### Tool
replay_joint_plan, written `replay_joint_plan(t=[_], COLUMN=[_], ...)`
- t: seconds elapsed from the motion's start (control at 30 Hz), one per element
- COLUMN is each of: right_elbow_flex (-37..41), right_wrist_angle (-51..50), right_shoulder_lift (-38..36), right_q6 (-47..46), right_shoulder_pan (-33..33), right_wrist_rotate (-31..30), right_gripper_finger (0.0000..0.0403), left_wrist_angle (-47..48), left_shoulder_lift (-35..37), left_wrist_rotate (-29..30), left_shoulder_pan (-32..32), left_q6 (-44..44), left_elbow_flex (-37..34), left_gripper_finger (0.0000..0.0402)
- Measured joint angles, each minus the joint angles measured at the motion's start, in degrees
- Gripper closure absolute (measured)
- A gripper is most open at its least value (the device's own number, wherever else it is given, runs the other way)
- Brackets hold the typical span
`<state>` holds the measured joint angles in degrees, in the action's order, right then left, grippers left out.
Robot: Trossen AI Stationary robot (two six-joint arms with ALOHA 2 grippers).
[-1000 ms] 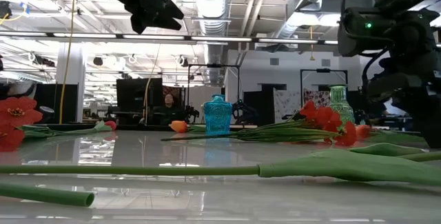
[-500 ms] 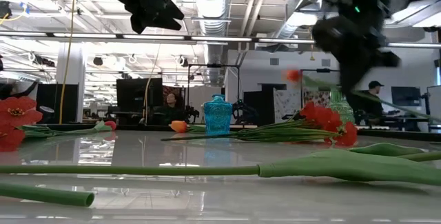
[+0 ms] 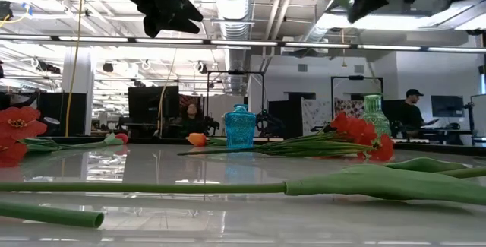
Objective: Sort flowers into vase by color
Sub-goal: Put the middle orange tulip into the green vase
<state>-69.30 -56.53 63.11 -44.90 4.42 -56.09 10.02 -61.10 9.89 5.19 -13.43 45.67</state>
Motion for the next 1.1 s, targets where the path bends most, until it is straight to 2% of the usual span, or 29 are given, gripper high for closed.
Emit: replay_joint_plan(t=[0.07,0.17,0.4,0.5,0.6,0.77,1.1], right_elbow_flex=[0.0,0.0,3.2,7.0,9.2,10.1,18.6], right_wrist_angle=[0.2,1.4,6.7,12.6,16.3,17.3,25.7], right_shoulder_lift=[-2.4,-5.0,-5.8,-5.7,-6.2,-6.6,-6.6], right_q6=[1.8,4.5,7.4,8.3,10.4,10.6,10.5], right_shoulder_pan=[2.2,6.0,12.6,13.1,12.3,11.8,11.9], right_wrist_rotate=[-4.3,-6.7,-7.0,-4.1,-3.9,-7.2,-9.9], right_gripper_finger=[0.0379,0.0377,0.0378,0.0379,0.0381,0.0381,0.038], left_wrist_angle=[0.0,0.0,-0.1,-0.1,0.0,0.0,0.0], left_shoulder_lift=[0.0,0.0,0.0,0.0,0.0,0.0,0.0], left_wrist_rotate=[0.3,2.4,7.4,7.5,7.3,7.4,7.4], left_shoulder_pan=[0.0,0.0,0.0,0.0,0.0,0.0,0.0], left_q6=[-0.9,-2.2,-2.3,-2.3,-2.9,-3.6,-3.7], left_elbow_flex=[0.0,0.0,0.0,0.0,0.0,0.0,0.0], left_gripper_finger=[0.023,0.023,0.023,0.023,0.023,0.023,0.023])
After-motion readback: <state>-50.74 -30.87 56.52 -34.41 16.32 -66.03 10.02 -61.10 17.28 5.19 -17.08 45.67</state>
